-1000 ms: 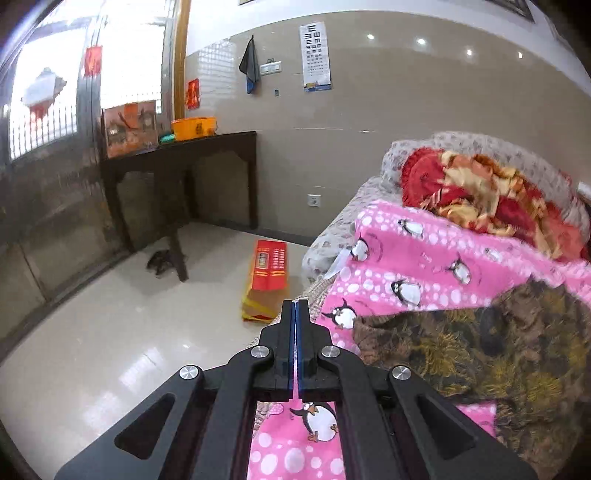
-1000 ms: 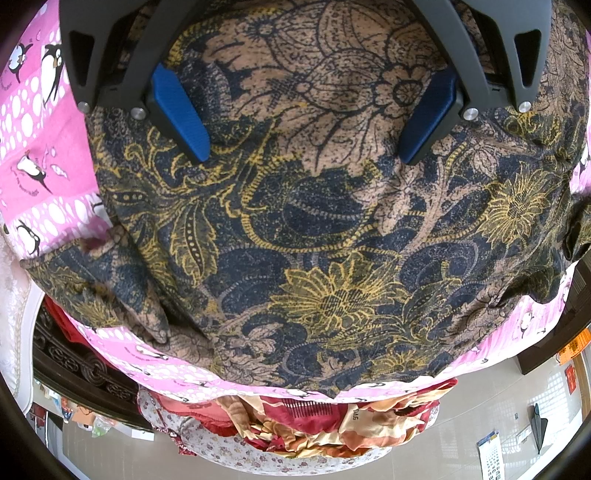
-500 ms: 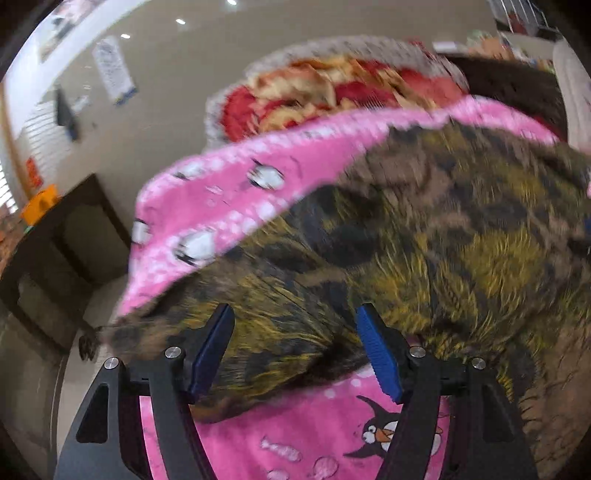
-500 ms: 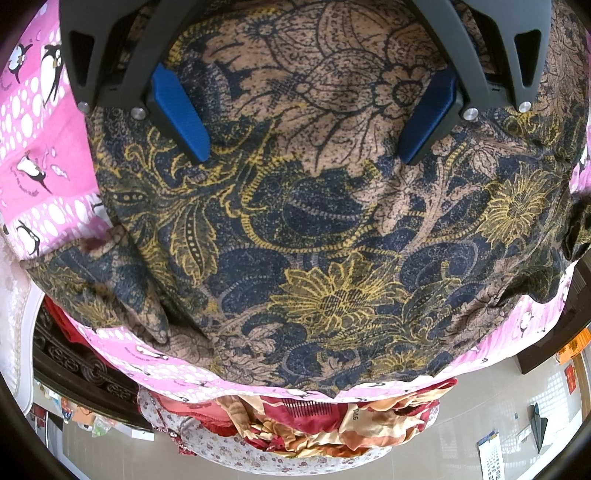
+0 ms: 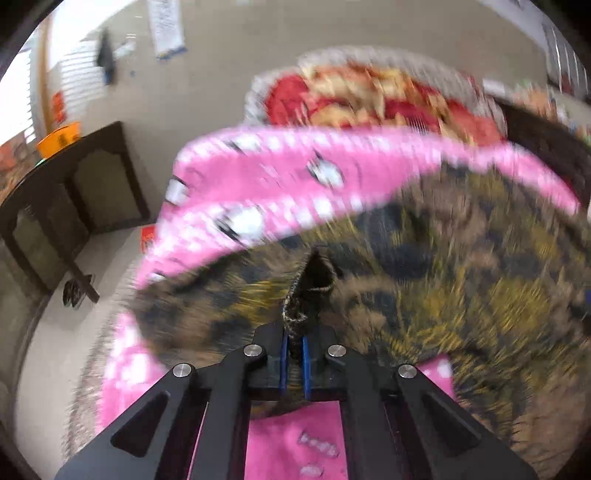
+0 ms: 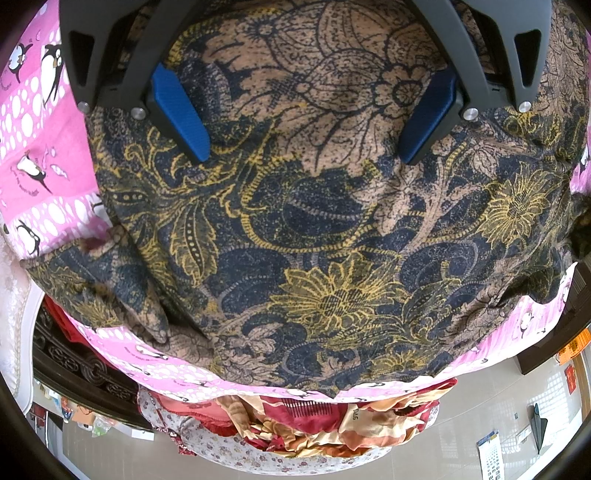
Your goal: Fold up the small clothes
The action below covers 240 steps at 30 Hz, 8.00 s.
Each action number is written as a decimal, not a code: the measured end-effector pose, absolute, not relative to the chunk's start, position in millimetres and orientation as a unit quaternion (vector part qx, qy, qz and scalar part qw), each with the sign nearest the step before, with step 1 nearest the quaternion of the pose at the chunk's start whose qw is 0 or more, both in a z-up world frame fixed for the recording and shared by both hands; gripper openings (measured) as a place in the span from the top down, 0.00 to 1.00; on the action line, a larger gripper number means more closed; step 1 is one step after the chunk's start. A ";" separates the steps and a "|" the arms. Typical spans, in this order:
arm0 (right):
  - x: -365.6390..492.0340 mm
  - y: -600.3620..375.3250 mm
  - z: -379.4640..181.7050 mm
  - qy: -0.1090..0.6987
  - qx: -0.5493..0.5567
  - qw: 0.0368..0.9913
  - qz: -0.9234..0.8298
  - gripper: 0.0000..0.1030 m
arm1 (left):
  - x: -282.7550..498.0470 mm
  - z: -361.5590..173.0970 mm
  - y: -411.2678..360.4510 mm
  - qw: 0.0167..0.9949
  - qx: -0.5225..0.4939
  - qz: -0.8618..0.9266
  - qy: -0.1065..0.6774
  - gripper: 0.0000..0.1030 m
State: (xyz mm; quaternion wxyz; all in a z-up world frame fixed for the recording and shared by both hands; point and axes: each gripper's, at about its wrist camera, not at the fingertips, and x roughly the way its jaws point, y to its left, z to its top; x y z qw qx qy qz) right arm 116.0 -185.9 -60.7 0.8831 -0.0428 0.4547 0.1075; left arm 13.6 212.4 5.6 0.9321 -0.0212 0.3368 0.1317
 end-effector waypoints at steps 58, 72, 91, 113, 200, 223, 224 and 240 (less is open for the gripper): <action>170.9 -74.3 -58.1 0.476 0.052 0.803 0.356 0.36 | -15.8 -54.1 66.5 0.920 -0.096 -0.037 0.377 0.77; 193.6 -192.7 -20.1 0.444 0.091 0.850 0.270 0.97 | -13.7 -54.7 68.5 0.919 -0.102 -0.039 0.379 0.76; 191.0 -281.8 -40.4 0.484 0.046 0.856 0.174 0.86 | 58.4 22.5 121.0 0.939 -0.135 0.011 0.315 0.84; 209.0 -232.4 -33.7 0.452 -0.013 0.878 0.159 0.69 | 157.1 -48.2 129.4 0.894 -0.157 0.054 0.416 0.92; 252.1 -599.3 -58.9 0.322 0.383 0.865 -0.039 0.94 | 119.5 -47.5 70.8 0.908 -0.156 -0.039 0.387 0.64; 186.2 -230.0 115.0 0.267 0.110 0.916 0.278 0.94 | 80.2 5.9 109.3 0.917 -0.209 -0.016 0.340 0.64; 185.7 -200.1 100.6 0.281 0.110 0.904 0.302 0.94 | 77.2 10.4 115.0 0.915 -0.223 -0.020 0.334 0.64; 121.2 -99.8 -31.5 0.376 0.033 0.847 0.374 0.91 | 148.2 -36.2 82.5 0.831 -0.336 -0.166 0.412 0.63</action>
